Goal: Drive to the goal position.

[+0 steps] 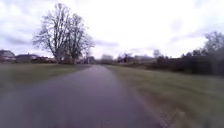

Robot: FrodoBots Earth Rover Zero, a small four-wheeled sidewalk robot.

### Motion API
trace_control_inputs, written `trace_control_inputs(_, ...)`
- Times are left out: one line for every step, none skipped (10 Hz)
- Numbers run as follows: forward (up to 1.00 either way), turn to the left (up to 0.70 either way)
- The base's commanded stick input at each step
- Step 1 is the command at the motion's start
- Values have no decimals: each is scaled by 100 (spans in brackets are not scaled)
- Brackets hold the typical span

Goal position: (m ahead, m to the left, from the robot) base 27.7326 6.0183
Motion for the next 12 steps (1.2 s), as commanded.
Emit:
trace_control_inputs(100,0)
trace_control_inputs(100,0)
trace_control_inputs(100,0)
trace_control_inputs(100,0)
trace_control_inputs(100,0)
trace_control_inputs(100,0)
trace_control_inputs(100,0)
trace_control_inputs(100,0)
trace_control_inputs(100,0)
trace_control_inputs(100,0)
trace_control_inputs(100,0)
trace_control_inputs(100,0)
